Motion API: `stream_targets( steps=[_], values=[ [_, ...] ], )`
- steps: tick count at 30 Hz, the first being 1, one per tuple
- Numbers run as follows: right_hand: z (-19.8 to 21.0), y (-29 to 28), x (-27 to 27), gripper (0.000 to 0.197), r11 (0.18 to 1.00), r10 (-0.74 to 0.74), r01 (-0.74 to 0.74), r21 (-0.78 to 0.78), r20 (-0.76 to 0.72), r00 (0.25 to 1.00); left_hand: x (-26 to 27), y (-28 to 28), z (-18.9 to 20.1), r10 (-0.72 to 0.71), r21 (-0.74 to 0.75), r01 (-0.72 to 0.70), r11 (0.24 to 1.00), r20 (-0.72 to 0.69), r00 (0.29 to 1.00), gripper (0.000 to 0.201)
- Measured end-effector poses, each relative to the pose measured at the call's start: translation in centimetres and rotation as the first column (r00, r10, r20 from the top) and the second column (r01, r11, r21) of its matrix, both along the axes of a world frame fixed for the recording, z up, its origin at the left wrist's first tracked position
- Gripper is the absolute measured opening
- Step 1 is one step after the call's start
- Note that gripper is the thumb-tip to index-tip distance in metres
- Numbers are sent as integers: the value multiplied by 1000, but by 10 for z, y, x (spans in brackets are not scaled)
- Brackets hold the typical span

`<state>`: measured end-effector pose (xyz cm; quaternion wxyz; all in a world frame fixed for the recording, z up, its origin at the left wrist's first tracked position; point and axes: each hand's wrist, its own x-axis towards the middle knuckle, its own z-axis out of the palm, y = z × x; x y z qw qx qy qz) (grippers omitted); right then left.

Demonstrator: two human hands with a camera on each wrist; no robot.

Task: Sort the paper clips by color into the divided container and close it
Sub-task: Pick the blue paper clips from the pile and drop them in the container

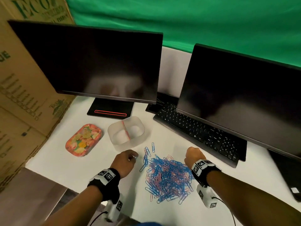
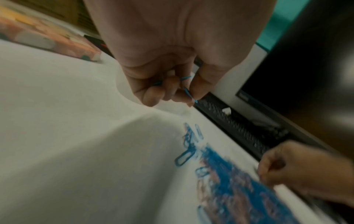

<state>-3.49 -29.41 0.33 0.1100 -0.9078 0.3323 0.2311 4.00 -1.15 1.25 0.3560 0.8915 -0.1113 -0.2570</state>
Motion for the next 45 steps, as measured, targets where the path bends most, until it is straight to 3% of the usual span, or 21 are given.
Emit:
stream_targets(
  steps=[3,7,10,14,18,21,23,26,30,33,35,42,45],
  values=[
    [-3,3,2,22,998,59,-59,-25,-15,998,9,-1,16,200,-234,-253,939,-229,953,25],
    [-2,2,8,23,997,71,-72,-31,-33,997,22,3,38,323,-427,-563,707,-513,795,20],
    [2,0,11,23,997,74,-74,-2,-51,996,25,5,45,285,-473,-613,633,-594,752,17],
    [0,0,14,26,996,89,-89,11,-67,994,26,4,47,273,-470,-630,618,-623,733,14],
    [0,9,14,18,998,61,-62,-12,-73,995,31,2,48,314,-404,-533,743,-492,812,19],
    [-3,10,13,17,997,82,-82,2,-30,996,32,-3,42,284,-296,-363,884,-278,918,19],
    [-3,8,11,18,995,91,-91,28,-1,996,29,-13,38,193,-220,-213,952,-106,975,17],
    [-2,5,8,23,993,69,-74,90,64,996,22,-40,31,10,-87,-10,996,-7,1000,9],
    [8,-10,5,22,984,-52,24,177,153,987,25,-85,15,-152,187,133,973,87,985,14],
    [15,-27,0,24,987,-80,59,153,137,987,30,-103,2,-250,416,191,889,92,964,36],
    [17,-32,-5,25,991,-57,43,124,116,992,30,-110,-5,-300,509,215,834,91,950,39],
    [8,-13,0,26,984,141,-152,98,113,984,26,-117,-4,-298,546,209,811,78,951,25],
    [1,-8,5,28,985,143,-150,79,96,985,26,-116,-3,-306,535,227,814,63,950,25]
  ],
)
